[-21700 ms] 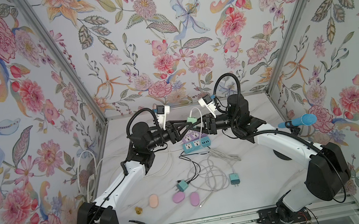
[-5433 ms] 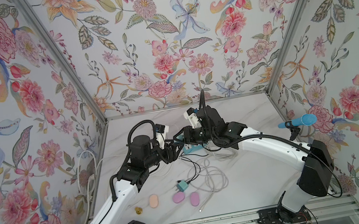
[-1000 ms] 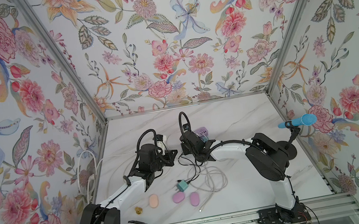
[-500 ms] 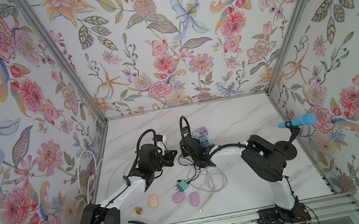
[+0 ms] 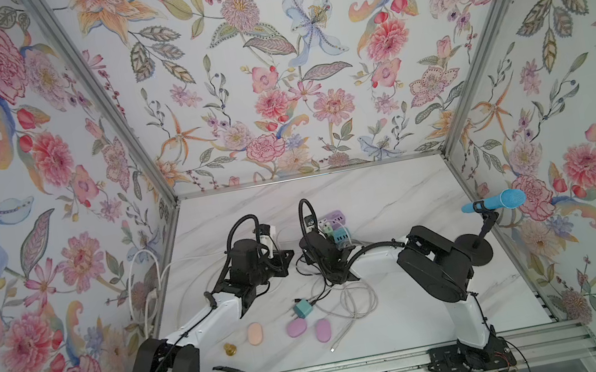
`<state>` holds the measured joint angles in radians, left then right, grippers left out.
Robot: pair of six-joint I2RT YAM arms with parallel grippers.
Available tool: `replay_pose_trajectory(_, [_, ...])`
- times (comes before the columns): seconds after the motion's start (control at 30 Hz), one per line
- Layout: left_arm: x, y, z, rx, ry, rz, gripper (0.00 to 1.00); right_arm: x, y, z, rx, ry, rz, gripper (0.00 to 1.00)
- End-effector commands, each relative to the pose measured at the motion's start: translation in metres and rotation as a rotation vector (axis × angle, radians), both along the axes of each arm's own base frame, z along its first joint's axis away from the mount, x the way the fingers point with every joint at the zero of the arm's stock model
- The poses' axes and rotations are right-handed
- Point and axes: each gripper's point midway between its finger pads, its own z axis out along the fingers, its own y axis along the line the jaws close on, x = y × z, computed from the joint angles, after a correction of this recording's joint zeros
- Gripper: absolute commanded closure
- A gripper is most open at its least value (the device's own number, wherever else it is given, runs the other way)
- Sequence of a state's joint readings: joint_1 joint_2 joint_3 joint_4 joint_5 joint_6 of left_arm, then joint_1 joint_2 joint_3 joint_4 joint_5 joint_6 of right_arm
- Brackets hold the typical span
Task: Charge the bluetooth headset
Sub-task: Insert the plug into the socket.
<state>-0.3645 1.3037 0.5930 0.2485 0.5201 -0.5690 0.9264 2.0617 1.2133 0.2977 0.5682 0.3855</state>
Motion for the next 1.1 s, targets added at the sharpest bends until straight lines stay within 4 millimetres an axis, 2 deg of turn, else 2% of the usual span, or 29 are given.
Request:
replay_pose_trajectory(0.0, [-0.002,0.000,-0.005,-0.004,0.028,-0.011,1.00,-0.010,-0.008,-0.033,-0.051,0.085,-0.010,1.00])
replay_pose_trajectory(0.17, [-0.003,0.001,-0.007,-0.008,0.030,-0.005,1.00,-0.022,-0.007,-0.042,0.016,0.173,0.010,1.00])
replay_pose_trajectory(0.3, [-0.002,0.000,-0.006,-0.013,0.031,-0.010,1.00,-0.030,-0.023,-0.060,0.066,0.237,0.034,1.00])
replay_pose_trajectory(0.47, [0.000,-0.002,-0.005,-0.015,0.034,-0.010,1.00,-0.041,-0.040,-0.070,-0.055,0.240,0.037,1.00])
replay_pose_trajectory(0.7, [0.003,-0.005,-0.004,-0.028,0.041,-0.015,1.00,-0.056,-0.044,-0.099,-0.230,0.312,0.064,1.00])
replay_pose_trajectory(0.93, [0.005,-0.005,-0.005,-0.028,0.044,-0.016,1.00,-0.064,-0.046,-0.124,-0.302,0.388,0.057,1.00])
replay_pose_trajectory(1.07, [0.006,-0.007,-0.007,-0.026,0.049,-0.019,1.00,-0.070,-0.048,-0.133,-0.273,0.439,0.057,1.00])
